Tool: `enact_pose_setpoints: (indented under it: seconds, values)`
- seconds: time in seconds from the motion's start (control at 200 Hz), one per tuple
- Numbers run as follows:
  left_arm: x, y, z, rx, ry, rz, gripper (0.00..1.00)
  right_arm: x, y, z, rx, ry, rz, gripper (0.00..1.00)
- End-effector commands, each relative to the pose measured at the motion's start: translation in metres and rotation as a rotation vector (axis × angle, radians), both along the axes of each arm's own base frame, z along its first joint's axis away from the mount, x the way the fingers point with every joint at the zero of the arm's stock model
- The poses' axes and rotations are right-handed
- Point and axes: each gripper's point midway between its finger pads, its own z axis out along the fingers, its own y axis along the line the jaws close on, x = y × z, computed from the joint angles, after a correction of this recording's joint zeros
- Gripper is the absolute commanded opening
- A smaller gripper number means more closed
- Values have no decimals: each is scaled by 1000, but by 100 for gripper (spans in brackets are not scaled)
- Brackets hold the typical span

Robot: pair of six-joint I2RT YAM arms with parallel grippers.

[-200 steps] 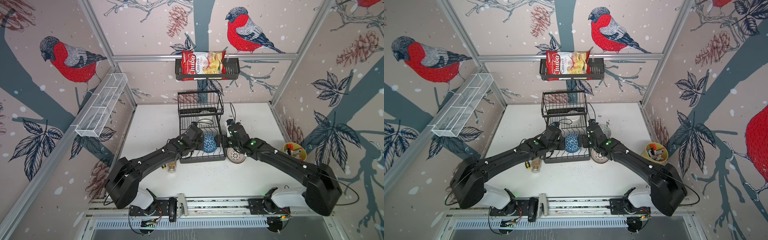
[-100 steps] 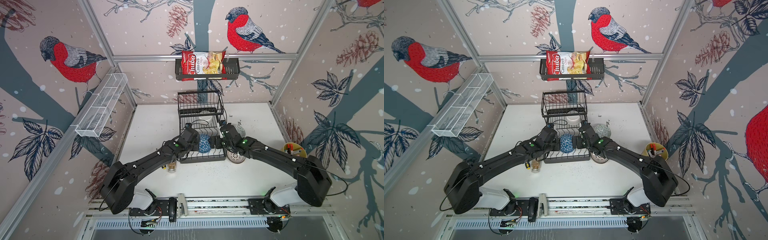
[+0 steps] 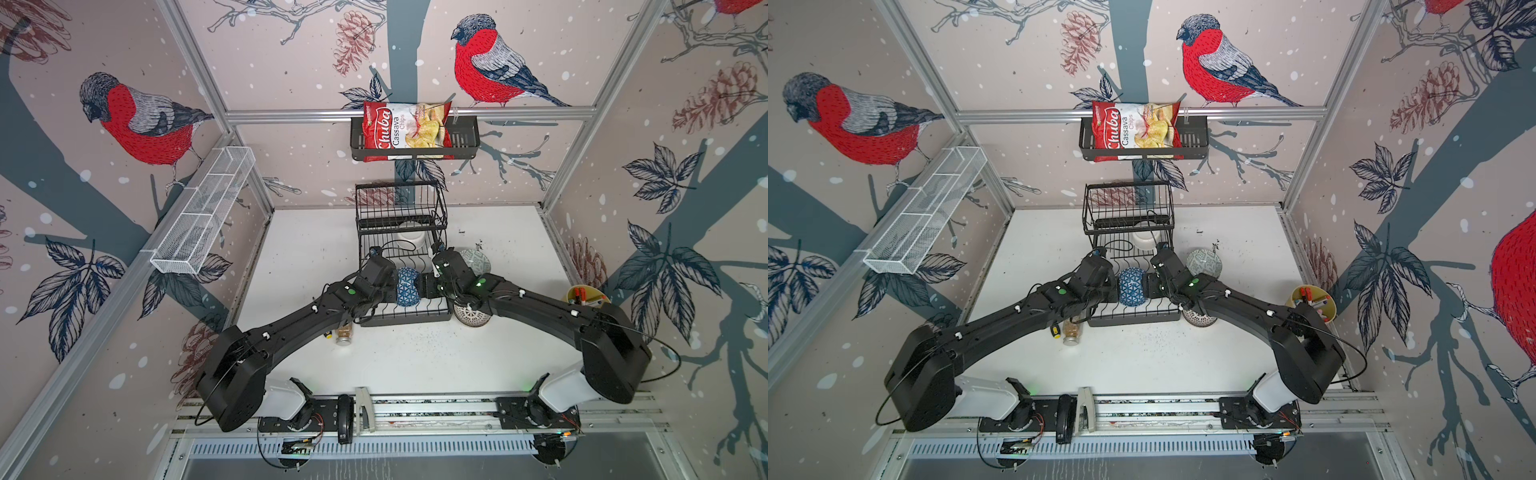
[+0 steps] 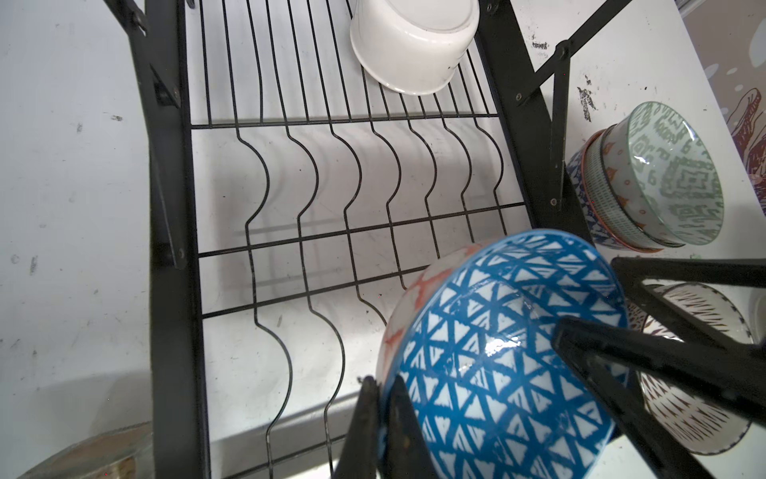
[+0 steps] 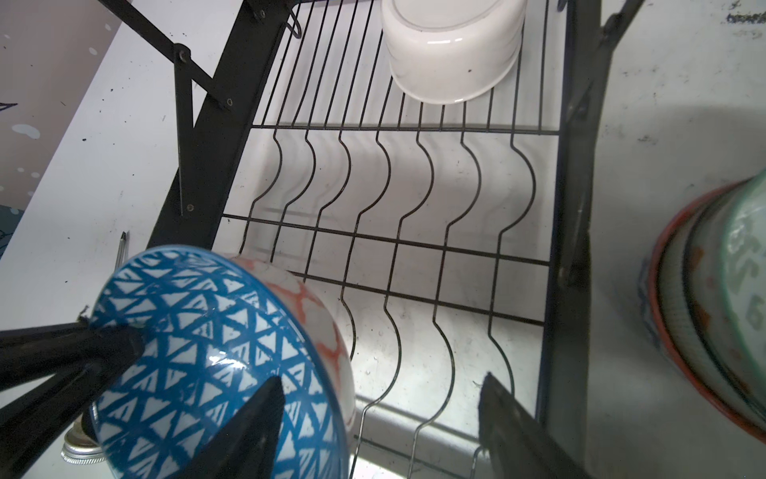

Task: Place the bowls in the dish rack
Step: 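Carry the blue bowl over the rack with the left gripper while the right gripper approaches, then grasp the blue bowl rim with the right gripper while the left gripper releases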

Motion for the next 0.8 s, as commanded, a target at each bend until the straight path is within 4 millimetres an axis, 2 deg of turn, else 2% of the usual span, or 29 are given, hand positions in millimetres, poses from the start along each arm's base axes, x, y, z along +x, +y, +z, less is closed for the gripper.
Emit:
enact_pose_setpoints:
  seconds: [0.0,0.135,0.23,0.575,0.795]
  values:
    - [5,-2,9,-35,-31,13,0,6,6,4,15,-20,-13,68]
    - [4,-2,9,-38,-30,13,0,6,10,0,11,-16,-4,58]
    - [4,-1,10,-38,-33,16,0,5,13,-1,12,-13,1,56]
    - [4,-1,7,-37,-28,20,0,4,20,-1,12,-14,14,32]
    - [3,-1,5,-37,-22,19,0,3,21,-1,8,-14,16,25]
